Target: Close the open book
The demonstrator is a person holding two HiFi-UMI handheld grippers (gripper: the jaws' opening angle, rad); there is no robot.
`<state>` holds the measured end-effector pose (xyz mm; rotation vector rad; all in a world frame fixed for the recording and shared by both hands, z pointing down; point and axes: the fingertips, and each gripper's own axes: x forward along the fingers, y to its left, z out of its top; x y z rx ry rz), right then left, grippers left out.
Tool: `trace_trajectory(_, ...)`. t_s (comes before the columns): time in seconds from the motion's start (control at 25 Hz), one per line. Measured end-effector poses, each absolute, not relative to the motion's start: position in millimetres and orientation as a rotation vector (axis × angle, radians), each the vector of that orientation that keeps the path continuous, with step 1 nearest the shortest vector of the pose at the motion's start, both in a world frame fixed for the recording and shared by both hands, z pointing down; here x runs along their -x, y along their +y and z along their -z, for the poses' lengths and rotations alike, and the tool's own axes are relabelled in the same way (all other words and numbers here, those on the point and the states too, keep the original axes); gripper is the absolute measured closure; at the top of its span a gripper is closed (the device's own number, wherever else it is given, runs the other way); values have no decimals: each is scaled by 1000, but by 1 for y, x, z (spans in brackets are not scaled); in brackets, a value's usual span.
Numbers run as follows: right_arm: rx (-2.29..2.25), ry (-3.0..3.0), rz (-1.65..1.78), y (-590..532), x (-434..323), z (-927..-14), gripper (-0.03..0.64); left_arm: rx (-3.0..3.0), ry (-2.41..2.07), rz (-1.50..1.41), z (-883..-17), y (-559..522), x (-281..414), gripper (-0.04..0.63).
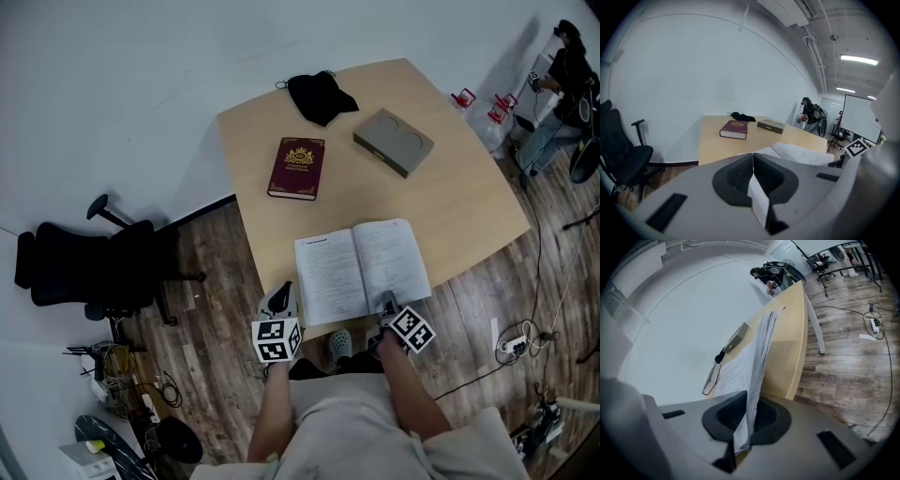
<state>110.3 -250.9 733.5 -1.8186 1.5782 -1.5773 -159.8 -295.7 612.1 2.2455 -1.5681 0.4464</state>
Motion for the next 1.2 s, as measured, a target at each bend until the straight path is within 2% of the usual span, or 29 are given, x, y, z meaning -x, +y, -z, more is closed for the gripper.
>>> trace_trajectory(1.2, 1906, 1885, 1283, -247, -91, -696, 588, -2219, -1611, -520, -612, -258, 170, 574)
